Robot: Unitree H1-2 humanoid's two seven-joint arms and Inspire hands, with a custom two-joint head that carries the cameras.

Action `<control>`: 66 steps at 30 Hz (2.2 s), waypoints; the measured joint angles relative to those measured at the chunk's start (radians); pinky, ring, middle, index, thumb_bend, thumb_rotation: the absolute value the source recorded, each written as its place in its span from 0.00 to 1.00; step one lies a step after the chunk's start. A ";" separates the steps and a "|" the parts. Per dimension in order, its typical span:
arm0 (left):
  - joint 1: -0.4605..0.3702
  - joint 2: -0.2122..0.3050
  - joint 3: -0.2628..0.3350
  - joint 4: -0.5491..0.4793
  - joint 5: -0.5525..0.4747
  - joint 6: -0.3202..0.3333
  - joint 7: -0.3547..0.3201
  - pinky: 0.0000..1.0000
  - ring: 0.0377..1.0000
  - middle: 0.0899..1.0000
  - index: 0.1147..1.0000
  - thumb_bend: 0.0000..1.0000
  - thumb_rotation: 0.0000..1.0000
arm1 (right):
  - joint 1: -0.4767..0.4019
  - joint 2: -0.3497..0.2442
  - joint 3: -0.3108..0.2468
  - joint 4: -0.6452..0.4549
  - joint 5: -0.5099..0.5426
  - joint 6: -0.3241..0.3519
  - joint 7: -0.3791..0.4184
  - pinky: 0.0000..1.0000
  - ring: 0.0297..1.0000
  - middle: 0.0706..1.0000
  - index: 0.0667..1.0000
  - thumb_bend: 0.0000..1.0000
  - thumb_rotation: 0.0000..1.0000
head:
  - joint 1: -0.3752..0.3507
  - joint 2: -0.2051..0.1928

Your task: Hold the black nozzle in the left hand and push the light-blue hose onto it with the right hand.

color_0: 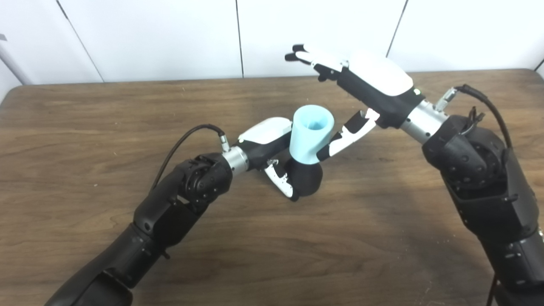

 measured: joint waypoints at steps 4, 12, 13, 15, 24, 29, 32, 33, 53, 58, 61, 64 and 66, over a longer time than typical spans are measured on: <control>0.000 0.000 0.000 0.000 -0.001 0.000 0.000 1.00 0.61 0.48 0.40 0.52 0.00 | 0.006 -0.036 -0.007 -0.020 0.068 -0.060 0.013 0.75 0.91 0.94 0.87 0.81 0.44 | 0.000 -0.003; -0.001 0.001 0.001 0.001 -0.001 0.000 0.000 1.00 0.59 0.46 0.40 0.52 0.00 | 0.044 -0.122 0.025 -0.026 0.138 -0.129 0.100 0.86 0.96 0.95 0.89 0.68 0.66 | 0.002 -0.005; -0.001 0.001 0.001 0.002 -0.001 0.000 0.000 1.00 0.59 0.46 0.40 0.52 0.00 | 0.048 -0.122 0.028 -0.027 0.139 -0.138 0.101 0.87 0.96 0.95 0.89 0.68 0.67 | 0.000 -0.005; -0.002 0.001 0.001 0.003 -0.002 -0.001 0.000 1.00 0.59 0.46 0.40 0.52 0.00 | 0.056 -0.122 0.034 -0.028 0.147 -0.158 0.103 0.89 0.97 0.95 0.90 0.70 0.73 | 0.000 -0.006; -0.002 0.001 0.001 0.003 -0.003 -0.001 0.000 1.00 0.60 0.46 0.40 0.52 0.00 | 0.075 -0.146 0.037 -0.003 0.158 -0.183 0.134 0.94 1.00 0.97 0.92 0.70 0.87 | -0.002 -0.006; -0.002 0.001 0.001 0.003 -0.003 -0.001 0.000 1.00 0.60 0.47 0.40 0.52 0.00 | 0.080 -0.149 0.042 -0.001 0.158 -0.177 0.150 0.97 1.00 0.98 0.93 0.71 0.88 | -0.003 -0.005; -0.002 0.001 0.000 0.003 -0.003 -0.001 0.000 1.00 0.60 0.47 0.40 0.52 0.00 | 0.080 -0.149 0.045 -0.001 0.158 -0.176 0.157 0.98 1.00 0.99 0.94 0.71 0.88 | -0.002 -0.005; -0.002 0.001 0.000 0.003 -0.003 -0.001 0.000 1.00 0.60 0.47 0.40 0.52 0.00 | 0.080 -0.149 0.046 -0.001 0.158 -0.175 0.159 0.99 1.00 0.99 0.95 0.71 0.88 | -0.002 -0.005; -0.002 0.001 0.001 0.006 0.001 -0.010 0.000 1.00 0.59 0.46 0.41 0.52 0.00 | 0.073 -0.177 0.096 -0.048 0.078 -0.144 0.170 1.00 1.00 0.99 0.94 0.76 0.97 | -0.002 0.005; -0.002 0.001 0.001 0.007 0.001 -0.016 0.000 1.00 0.60 0.46 0.41 0.52 0.00 | 0.069 -0.181 0.097 -0.004 0.162 -0.223 0.145 1.00 0.96 0.90 0.85 0.73 0.93 | 0.002 0.005; -0.002 0.001 0.001 0.007 0.001 -0.016 0.000 1.00 0.59 0.46 0.41 0.52 0.00 | 0.065 -0.181 0.089 0.035 0.191 -0.281 0.120 0.97 0.91 0.84 0.80 0.73 0.92 | 0.000 0.008; -0.002 0.001 0.002 0.007 -0.003 -0.017 0.000 1.00 0.59 0.45 0.41 0.52 0.00 | 0.072 -0.178 0.079 0.058 0.210 -0.328 0.079 0.94 0.86 0.79 0.75 0.72 0.91 | -0.002 0.008; -0.002 0.001 0.002 0.007 -0.007 -0.017 0.000 1.00 0.58 0.45 0.41 0.52 0.00 | 0.079 -0.176 0.067 0.059 0.210 -0.353 0.052 0.90 0.83 0.77 0.72 0.72 0.91 | -0.005 0.008</control>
